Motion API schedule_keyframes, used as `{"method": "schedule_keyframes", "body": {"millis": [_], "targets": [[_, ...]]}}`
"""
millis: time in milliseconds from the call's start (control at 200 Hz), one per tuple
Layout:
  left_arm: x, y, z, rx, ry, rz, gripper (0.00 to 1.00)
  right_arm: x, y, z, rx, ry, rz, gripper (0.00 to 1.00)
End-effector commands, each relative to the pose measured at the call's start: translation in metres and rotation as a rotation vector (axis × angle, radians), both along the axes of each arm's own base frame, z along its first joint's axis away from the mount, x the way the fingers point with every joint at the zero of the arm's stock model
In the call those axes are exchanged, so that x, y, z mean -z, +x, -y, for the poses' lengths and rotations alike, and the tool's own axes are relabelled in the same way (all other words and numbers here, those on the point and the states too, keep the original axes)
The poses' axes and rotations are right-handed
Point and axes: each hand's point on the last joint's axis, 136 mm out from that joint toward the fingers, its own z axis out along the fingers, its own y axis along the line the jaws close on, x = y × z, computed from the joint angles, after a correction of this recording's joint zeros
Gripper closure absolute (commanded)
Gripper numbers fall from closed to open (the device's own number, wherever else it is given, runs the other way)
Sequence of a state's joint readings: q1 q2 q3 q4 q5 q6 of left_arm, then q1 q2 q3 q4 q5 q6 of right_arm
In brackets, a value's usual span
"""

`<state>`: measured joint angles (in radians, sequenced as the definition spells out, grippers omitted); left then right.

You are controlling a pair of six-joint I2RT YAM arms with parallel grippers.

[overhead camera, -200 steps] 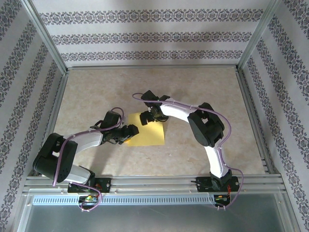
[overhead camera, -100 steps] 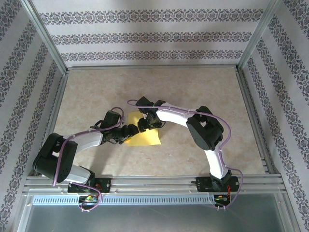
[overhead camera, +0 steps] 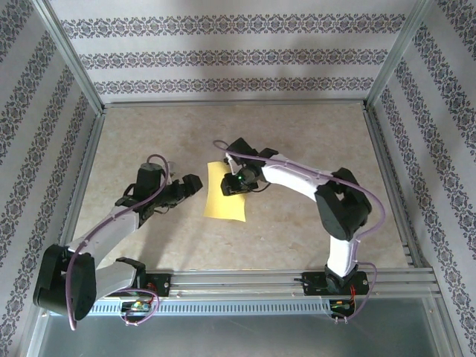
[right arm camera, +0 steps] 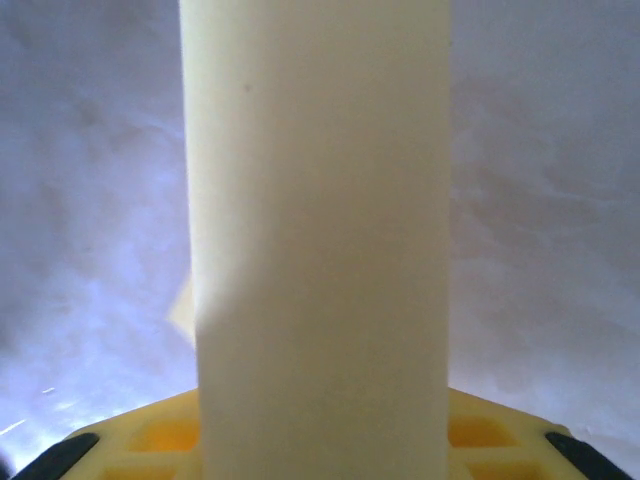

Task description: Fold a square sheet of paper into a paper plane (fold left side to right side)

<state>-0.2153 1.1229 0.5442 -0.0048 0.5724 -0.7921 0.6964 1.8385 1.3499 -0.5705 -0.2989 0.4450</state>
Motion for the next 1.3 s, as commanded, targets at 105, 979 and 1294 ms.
{"method": "schedule_keyframes", "body": {"millis": [105,979,1294], "targets": [[-0.076,0.000,0.012,0.120,-0.152,0.352,0.00,-0.091,-0.010,0.010,-0.051,0.334,0.069,0.63],[-0.203,-0.043,0.101,0.671,-0.406,0.845,0.09,-0.244,-0.102,0.036,-0.326,0.777,0.270,0.65],[-0.186,-0.038,0.102,0.645,-0.382,0.789,1.00,-0.215,-0.074,0.052,-0.212,0.631,0.331,0.59]]}}
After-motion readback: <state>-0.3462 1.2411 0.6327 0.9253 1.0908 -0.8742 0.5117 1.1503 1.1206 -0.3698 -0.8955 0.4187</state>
